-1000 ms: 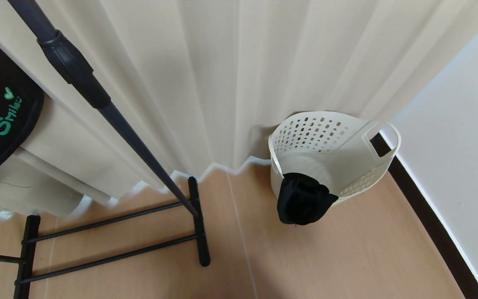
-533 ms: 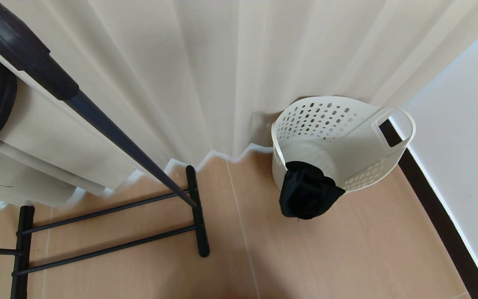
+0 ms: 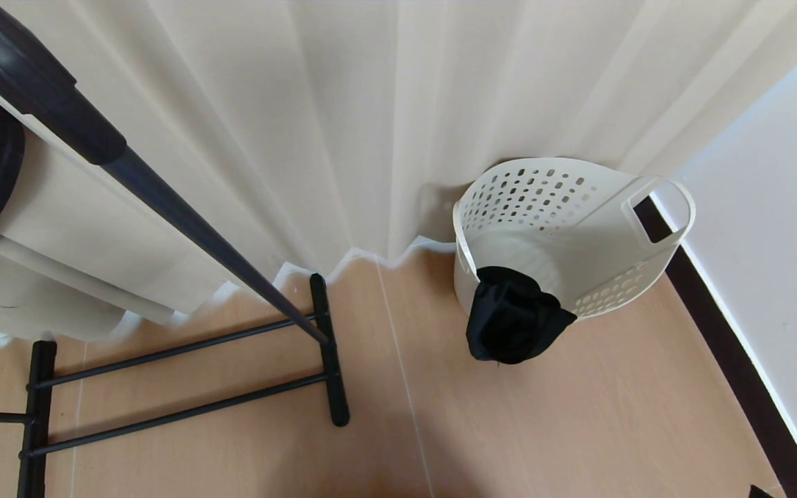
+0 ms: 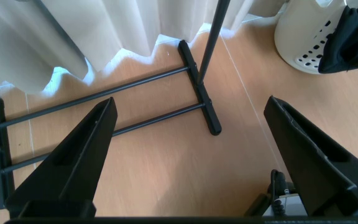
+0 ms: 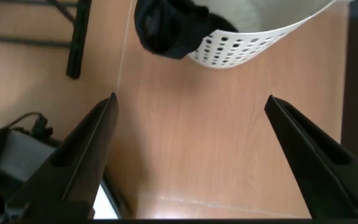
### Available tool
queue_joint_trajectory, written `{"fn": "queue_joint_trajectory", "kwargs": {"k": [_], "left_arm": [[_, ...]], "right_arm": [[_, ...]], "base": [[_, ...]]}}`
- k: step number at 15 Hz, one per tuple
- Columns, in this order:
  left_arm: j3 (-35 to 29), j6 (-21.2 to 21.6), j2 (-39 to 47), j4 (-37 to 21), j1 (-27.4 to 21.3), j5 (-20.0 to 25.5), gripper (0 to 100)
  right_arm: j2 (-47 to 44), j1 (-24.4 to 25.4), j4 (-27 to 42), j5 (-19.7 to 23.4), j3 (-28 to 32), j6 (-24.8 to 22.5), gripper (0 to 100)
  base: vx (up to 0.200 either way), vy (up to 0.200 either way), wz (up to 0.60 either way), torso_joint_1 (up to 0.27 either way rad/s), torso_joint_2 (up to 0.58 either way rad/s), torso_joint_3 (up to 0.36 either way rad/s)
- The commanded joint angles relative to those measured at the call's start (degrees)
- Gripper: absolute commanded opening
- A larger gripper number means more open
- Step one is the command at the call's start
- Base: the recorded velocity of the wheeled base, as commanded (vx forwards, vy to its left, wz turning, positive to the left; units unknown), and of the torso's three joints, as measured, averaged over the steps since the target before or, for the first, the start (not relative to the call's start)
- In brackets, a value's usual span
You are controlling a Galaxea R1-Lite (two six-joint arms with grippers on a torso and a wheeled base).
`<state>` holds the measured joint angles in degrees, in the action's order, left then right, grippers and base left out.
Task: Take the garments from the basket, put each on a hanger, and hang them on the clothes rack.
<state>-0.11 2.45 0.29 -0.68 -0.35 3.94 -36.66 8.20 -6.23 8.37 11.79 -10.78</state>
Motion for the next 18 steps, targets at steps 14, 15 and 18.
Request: {"fn": "queue_joint_trajectory", "kwargs": {"k": [14,15,18], "left_arm": [[0.02,0.01,-0.03,-0.02,0.00,0.02,100],[0.02,0.01,-0.03,-0.02,0.00,0.02,100],[0.02,0.01,-0.03,-0.02,0.00,0.02,100]], "right_arm": [[-68.99,1.55,-0.19,0.33,60.55,-38.88,100],[-70.04,1.55,-0.27,0.41,61.51,-38.79,100],[-73.91,1.82,-0.63,0.15,63.36,-38.97,100]], "base": [[0.000,0.000,0.00,0.000,0.00,0.000],[0.000,0.000,0.00,0.000,0.00,0.000],[0.000,0.000,0.00,0.000,0.00,0.000]]}}
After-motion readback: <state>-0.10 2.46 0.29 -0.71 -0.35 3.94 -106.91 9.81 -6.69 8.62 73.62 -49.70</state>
